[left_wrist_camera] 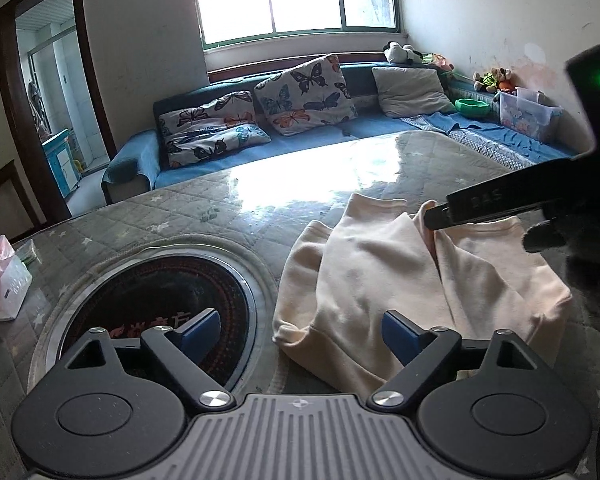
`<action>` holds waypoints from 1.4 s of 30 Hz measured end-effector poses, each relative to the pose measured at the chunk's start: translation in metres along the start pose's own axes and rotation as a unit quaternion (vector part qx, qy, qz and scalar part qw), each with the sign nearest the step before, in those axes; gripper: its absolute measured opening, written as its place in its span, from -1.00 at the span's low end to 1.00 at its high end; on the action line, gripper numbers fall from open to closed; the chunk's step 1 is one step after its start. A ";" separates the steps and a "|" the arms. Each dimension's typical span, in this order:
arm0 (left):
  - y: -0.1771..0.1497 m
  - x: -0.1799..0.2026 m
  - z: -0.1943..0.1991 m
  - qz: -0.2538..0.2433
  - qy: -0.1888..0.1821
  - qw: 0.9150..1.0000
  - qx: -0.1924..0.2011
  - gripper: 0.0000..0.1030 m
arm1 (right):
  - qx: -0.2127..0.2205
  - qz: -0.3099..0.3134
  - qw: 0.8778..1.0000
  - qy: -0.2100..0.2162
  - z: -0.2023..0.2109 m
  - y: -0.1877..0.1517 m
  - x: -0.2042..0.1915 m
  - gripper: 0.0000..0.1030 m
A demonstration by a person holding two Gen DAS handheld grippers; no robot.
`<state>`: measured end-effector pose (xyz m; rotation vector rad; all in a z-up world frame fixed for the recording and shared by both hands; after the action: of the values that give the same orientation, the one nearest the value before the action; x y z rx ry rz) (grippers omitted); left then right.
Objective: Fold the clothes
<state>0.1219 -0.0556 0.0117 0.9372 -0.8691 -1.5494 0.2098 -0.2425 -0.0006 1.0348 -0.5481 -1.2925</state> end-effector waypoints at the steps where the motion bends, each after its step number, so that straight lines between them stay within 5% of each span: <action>1: 0.001 -0.001 -0.001 0.000 0.001 1.000 -0.001 0.74 | -0.005 -0.004 1.000 0.001 -0.006 -0.002 0.001 -0.12; 9: 0.003 -0.003 -0.013 0.000 0.006 1.000 -0.011 0.76 | -0.019 -0.033 0.999 0.017 -0.017 -0.013 0.009 -0.93; 19: 0.023 0.034 -0.027 -0.022 -0.031 0.999 0.001 0.78 | 0.038 -0.025 0.999 -0.006 0.038 -0.003 0.019 -0.96; 30: 0.025 0.077 -0.058 -0.044 -0.084 0.995 -0.013 0.64 | 0.022 -0.037 0.999 -0.013 0.052 -0.021 0.032 -0.96; 35: 0.022 0.087 -0.068 -0.064 -0.099 0.993 -0.026 0.41 | 0.016 -0.028 0.999 -0.008 0.048 -0.025 0.029 -0.95; 40: 0.012 0.083 -0.073 -0.073 -0.100 0.991 -0.044 -0.49 | 0.010 -0.011 1.000 -0.001 0.045 -0.024 0.025 -0.85; 42: 0.010 0.078 -0.072 -0.066 -0.099 0.992 -0.046 -0.64 | 0.006 0.001 1.000 0.002 0.042 -0.024 0.023 -0.80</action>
<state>0.1827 -0.1375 -0.0190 0.7969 -0.8790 -1.8054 0.1685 -0.2763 -0.0059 1.0466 -0.5542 -1.2867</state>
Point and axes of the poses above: each gripper's, at about its wrist camera, not at the fingertips, and z roughly against the way its jaws point, x to its right, y to its top, the point moved 8 cm from there along -z, roughly the way its jaws point, and after that the axes turned 13 degrees about x, right-handed, at the moved point
